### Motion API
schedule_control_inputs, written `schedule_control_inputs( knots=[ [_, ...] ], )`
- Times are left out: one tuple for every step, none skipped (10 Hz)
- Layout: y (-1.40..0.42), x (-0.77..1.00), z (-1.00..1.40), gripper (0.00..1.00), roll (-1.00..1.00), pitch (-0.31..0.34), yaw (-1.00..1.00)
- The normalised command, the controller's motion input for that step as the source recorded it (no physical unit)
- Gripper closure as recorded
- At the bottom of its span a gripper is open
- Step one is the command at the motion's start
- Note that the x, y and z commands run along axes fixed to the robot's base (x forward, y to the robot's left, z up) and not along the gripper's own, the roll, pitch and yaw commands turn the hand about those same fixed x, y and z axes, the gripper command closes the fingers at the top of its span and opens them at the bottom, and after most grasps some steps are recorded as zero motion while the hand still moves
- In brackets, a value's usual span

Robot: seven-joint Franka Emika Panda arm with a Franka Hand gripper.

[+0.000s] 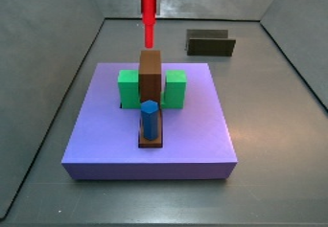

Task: Pick up the red object. Move up. Move to above the board. Insert the red object.
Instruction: Insert the red object.

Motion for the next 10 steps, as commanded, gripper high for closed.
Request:
schedule_control_inputs(
  knots=[
    [0.0,0.0,-0.34,1.0,-0.01,-0.071,0.0],
    [-0.02,0.0,-0.33,1.0,-0.01,-0.081,0.0],
    [-0.08,0.02,-0.28,1.0,-0.03,-0.08,0.0],
    [-0.12,0.0,-0.26,1.0,-0.05,-0.08,0.0],
    [-0.07,0.02,-0.21,1.0,-0.01,-0.056,0.0],
    [-0.02,0.06,-0.21,1.0,0.0,-0.033,0.0],
    [0.0,0.05,-0.21,1.0,0.0,-0.03,0.0],
    [-0.02,0.08,-0.2,1.0,0.0,-0.029,0.0],
    [-0.05,0.14,-0.17,1.0,-0.01,-0.024,0.0],
    [-0.05,0.15,-0.17,1.0,-0.01,-0.017,0.0]
  ],
)
